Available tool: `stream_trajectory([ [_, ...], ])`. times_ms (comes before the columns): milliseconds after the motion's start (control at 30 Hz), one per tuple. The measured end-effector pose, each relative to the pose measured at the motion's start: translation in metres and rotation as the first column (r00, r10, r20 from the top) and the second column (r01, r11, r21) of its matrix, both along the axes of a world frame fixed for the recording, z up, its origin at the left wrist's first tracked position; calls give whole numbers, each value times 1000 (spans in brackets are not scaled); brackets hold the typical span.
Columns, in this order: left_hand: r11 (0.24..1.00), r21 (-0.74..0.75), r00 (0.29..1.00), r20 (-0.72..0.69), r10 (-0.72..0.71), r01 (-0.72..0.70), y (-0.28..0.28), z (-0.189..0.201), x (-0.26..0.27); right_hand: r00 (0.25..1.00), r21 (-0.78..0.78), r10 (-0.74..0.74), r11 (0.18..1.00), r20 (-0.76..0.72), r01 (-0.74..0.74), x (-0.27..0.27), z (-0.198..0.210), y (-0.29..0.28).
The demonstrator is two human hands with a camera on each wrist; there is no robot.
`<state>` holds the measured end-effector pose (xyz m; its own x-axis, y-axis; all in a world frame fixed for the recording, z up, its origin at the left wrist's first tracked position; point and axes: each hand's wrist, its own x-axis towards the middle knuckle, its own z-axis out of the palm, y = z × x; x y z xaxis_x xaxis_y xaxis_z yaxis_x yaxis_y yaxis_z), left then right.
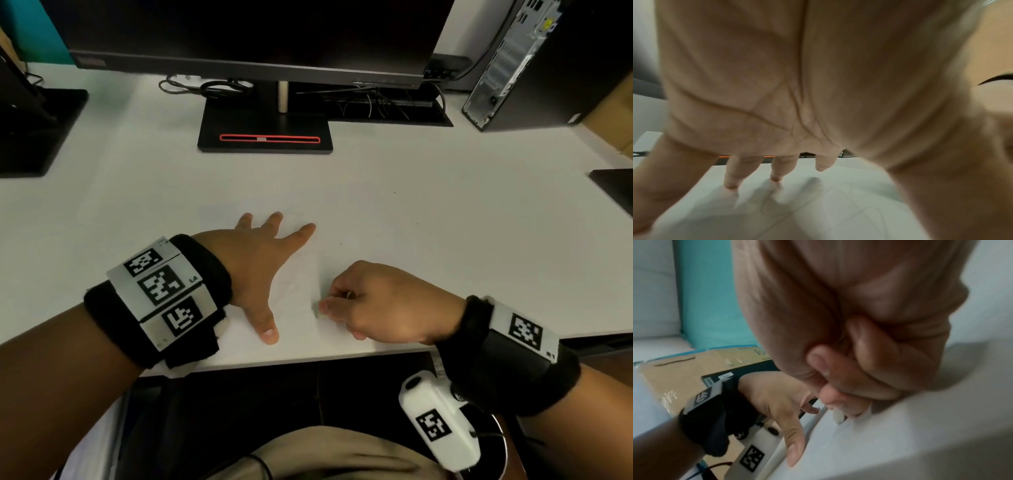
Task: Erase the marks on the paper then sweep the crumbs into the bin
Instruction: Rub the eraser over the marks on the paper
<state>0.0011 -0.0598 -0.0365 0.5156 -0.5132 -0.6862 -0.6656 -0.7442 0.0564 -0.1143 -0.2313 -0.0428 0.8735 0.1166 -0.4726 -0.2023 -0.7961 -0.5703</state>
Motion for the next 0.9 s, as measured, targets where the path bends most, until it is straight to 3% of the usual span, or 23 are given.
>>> stream_trajectory([
  [167, 1000, 2, 1000, 4, 6, -6, -1, 0, 0, 997, -22, -60, 998, 46, 61, 6, 1, -10],
  [300, 1000, 9, 1000, 12, -3, 3, -1, -2, -1, 999, -69, 37, 997, 26, -35, -1, -1, 7],
  [433, 1000, 14, 1000, 3, -1, 1, -1, -3, 0, 997, -56, -37, 998, 68, 41, 9, 0, -4],
  [600, 1000, 18, 1000, 9, -5, 5, -1, -4, 0, 998, -67, 34, 997, 49, -31, 7, -5, 1],
  [700, 1000, 13, 1000, 2, -2, 2, 0, -4, 1, 992, -14, -82, 996, 96, 84, 16, -7, -17],
  [833, 1000, 12, 1000, -11, 3, -3, 0, -3, 1, 997, -29, -66, 997, 31, 67, 17, -8, -19],
  [900, 1000, 10, 1000, -14, 0, 0, -1, -3, 1, 976, -12, -211, 977, 60, 212, 28, -9, -33],
])
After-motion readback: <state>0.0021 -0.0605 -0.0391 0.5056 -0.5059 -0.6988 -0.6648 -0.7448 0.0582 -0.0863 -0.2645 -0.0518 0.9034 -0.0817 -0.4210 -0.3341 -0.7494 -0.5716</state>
